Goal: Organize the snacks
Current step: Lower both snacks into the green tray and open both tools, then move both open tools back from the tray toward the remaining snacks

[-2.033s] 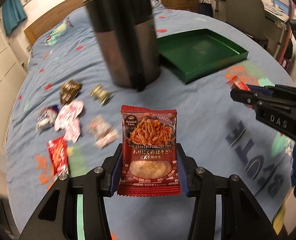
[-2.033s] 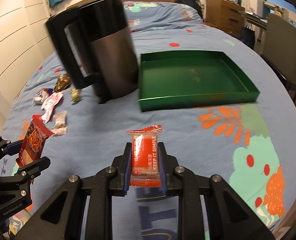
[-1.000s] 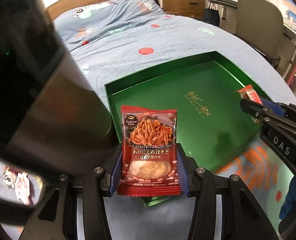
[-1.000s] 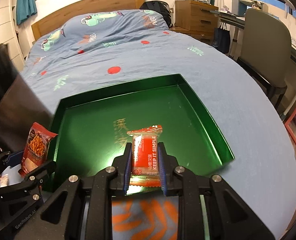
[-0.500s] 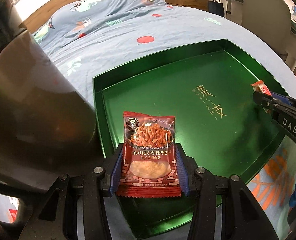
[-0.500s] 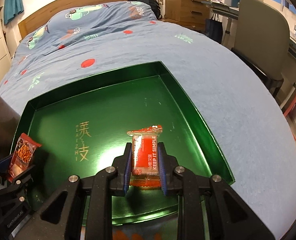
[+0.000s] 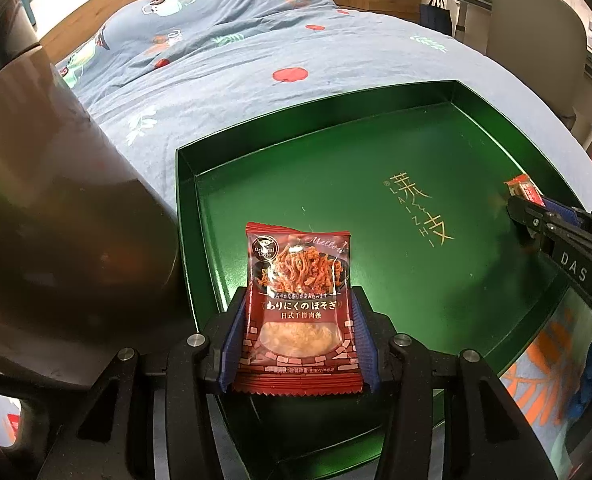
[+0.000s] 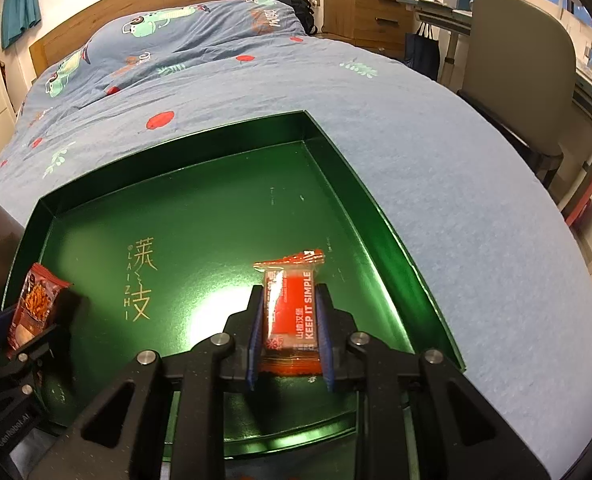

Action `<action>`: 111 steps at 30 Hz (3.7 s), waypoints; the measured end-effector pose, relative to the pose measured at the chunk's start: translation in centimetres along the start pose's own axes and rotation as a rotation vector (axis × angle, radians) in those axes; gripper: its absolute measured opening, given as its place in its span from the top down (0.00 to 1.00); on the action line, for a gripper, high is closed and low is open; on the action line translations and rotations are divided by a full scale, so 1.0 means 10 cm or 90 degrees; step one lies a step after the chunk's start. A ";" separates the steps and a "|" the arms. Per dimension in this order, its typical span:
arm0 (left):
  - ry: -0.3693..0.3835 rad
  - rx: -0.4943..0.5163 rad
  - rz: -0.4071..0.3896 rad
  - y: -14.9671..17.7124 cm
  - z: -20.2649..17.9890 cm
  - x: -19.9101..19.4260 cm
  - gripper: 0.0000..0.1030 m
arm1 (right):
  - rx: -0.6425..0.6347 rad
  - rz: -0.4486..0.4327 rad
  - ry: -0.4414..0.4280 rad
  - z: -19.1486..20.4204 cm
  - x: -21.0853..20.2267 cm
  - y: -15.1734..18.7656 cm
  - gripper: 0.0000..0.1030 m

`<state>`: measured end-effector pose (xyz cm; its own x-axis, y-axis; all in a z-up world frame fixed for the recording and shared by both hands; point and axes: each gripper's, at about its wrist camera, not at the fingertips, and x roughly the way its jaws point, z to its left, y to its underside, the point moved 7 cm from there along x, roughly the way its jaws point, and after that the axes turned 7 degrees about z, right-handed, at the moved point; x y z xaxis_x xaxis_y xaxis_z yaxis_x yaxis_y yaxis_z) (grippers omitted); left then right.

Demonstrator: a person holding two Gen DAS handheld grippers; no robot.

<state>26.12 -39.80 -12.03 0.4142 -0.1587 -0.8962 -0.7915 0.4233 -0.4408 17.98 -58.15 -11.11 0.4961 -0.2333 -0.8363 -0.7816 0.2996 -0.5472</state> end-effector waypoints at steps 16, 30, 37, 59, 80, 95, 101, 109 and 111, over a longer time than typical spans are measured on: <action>0.010 0.007 0.009 0.02 -0.07 -0.03 0.48 | -0.009 0.010 0.011 -0.01 -0.02 0.03 0.00; -0.009 0.015 -0.021 0.20 -0.19 -0.28 0.41 | 0.026 -0.030 -0.019 -0.05 -0.39 0.06 0.00; -0.005 0.032 -0.045 0.39 -0.30 -0.54 0.37 | 0.036 -0.050 -0.006 -0.10 -0.66 0.10 0.00; -0.079 -0.016 -0.054 1.33 0.56 -0.99 0.37 | 0.018 -0.057 -0.054 0.43 -1.47 0.75 0.00; -0.118 -0.074 -0.059 2.04 1.28 -1.35 0.27 | -0.062 -0.074 -0.100 1.35 -2.09 1.27 0.00; -0.139 -0.159 -0.085 2.53 2.04 -1.87 0.15 | -0.115 -0.091 -0.134 1.97 -2.54 1.64 0.00; -0.158 -0.189 -0.103 2.69 2.35 -2.19 0.12 | -0.165 -0.057 -0.155 2.31 -2.55 1.91 0.00; -0.161 -0.221 -0.102 2.99 2.63 -2.35 0.09 | -0.189 -0.061 -0.172 2.53 -2.69 1.99 0.00; -0.161 -0.233 -0.098 3.05 2.71 -2.33 0.09 | -0.195 -0.062 -0.172 2.57 -2.71 1.99 0.00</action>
<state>4.48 1.04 -3.24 0.6001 0.0458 -0.7986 -0.7996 0.0626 -0.5972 -1.26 -22.10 -0.22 0.6222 0.0172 -0.7827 -0.7826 -0.0110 -0.6224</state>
